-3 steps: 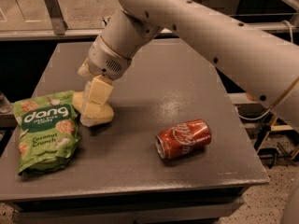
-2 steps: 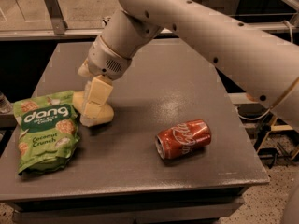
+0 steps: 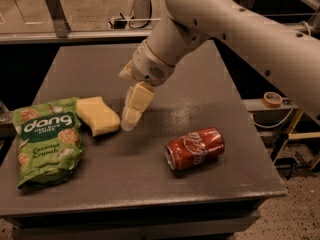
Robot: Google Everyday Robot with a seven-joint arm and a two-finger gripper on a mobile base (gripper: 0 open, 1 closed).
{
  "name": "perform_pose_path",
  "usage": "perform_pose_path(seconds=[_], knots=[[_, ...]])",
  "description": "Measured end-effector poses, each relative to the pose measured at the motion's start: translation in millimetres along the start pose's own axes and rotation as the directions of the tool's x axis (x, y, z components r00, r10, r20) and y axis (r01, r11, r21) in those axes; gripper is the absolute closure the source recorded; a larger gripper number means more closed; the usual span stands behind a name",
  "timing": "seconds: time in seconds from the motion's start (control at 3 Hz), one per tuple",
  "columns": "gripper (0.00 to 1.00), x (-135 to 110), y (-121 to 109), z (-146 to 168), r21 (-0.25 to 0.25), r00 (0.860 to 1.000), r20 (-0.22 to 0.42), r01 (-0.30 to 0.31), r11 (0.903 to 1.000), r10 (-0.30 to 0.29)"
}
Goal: Move sponge near green rice chip bag
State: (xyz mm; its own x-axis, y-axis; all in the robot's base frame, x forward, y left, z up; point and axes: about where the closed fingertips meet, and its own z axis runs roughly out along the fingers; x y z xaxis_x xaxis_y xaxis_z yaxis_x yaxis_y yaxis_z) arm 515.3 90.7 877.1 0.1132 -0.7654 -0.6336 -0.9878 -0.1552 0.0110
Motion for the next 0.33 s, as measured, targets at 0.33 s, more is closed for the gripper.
perform_pose_path(seconds=[0.33], knots=[[0.00,39.4,-10.1,-35.0,0.110,0.998,-0.012,-0.053,0.9925,0.055]])
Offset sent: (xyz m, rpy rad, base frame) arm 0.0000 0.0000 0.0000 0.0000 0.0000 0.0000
